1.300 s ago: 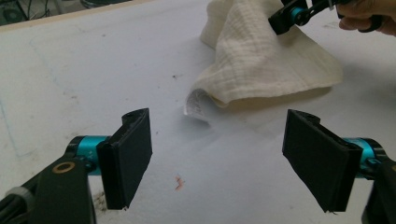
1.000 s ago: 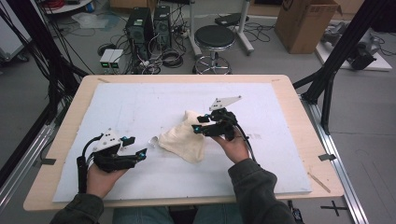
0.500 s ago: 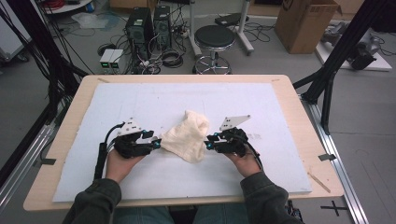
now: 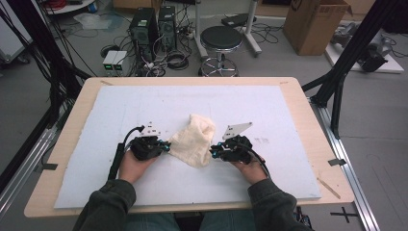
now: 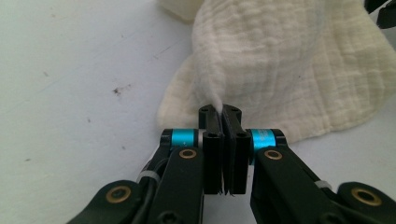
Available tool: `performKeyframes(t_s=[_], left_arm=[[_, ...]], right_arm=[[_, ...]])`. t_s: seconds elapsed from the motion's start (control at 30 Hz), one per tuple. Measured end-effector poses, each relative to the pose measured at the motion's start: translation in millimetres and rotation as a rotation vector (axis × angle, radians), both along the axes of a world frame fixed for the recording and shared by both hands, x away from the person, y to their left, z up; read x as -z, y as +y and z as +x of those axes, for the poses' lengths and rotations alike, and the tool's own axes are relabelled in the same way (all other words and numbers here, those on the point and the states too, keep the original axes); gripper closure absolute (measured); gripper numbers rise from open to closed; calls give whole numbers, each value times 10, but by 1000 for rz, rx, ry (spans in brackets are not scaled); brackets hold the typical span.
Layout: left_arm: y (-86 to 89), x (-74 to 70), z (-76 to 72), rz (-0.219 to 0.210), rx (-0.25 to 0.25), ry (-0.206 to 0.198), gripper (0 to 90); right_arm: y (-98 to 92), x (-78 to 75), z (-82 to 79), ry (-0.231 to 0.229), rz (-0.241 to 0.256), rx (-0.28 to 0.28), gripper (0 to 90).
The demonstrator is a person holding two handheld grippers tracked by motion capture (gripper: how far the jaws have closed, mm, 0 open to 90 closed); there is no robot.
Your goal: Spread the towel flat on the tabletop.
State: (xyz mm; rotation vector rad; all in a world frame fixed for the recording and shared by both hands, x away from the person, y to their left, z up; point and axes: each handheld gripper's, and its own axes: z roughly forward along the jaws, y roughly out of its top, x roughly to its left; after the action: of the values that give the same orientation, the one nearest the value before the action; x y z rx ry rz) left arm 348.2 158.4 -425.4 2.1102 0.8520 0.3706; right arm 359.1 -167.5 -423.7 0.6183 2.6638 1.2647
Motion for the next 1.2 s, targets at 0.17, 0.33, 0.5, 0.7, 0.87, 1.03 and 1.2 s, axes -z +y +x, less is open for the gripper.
performKeyframes(t_s=[0.17, 0.33, 0.5, 0.7, 0.87, 1.03, 1.2], left_arm=[[66, -113, -101, 19, -3, -29, 873], [115, -196, -236, 85, -9, -77, 872], [200, -212, -351, 73, -1, -78, 871], [305, -94, -453, 19, 0, -55, 868], [339, -42, -464, -16, -14, -54, 868], [319, -82, -497, -54, -12, -56, 868], [232, -110, -555, -71, 9, -47, 866]], right_arm=[[88, 49, 17, -4, -6, -26, 744], [226, 127, 13, -4, -44, -71, 690], [297, 170, 41, -7, -62, -64, 636], [327, 186, 61, 10, -49, -80, 793], [311, 179, 74, 41, -37, -96, 880], [149, -18, 13, 37, 21, -87, 881], [-43, -259, -125, 1, 54, -90, 880]])
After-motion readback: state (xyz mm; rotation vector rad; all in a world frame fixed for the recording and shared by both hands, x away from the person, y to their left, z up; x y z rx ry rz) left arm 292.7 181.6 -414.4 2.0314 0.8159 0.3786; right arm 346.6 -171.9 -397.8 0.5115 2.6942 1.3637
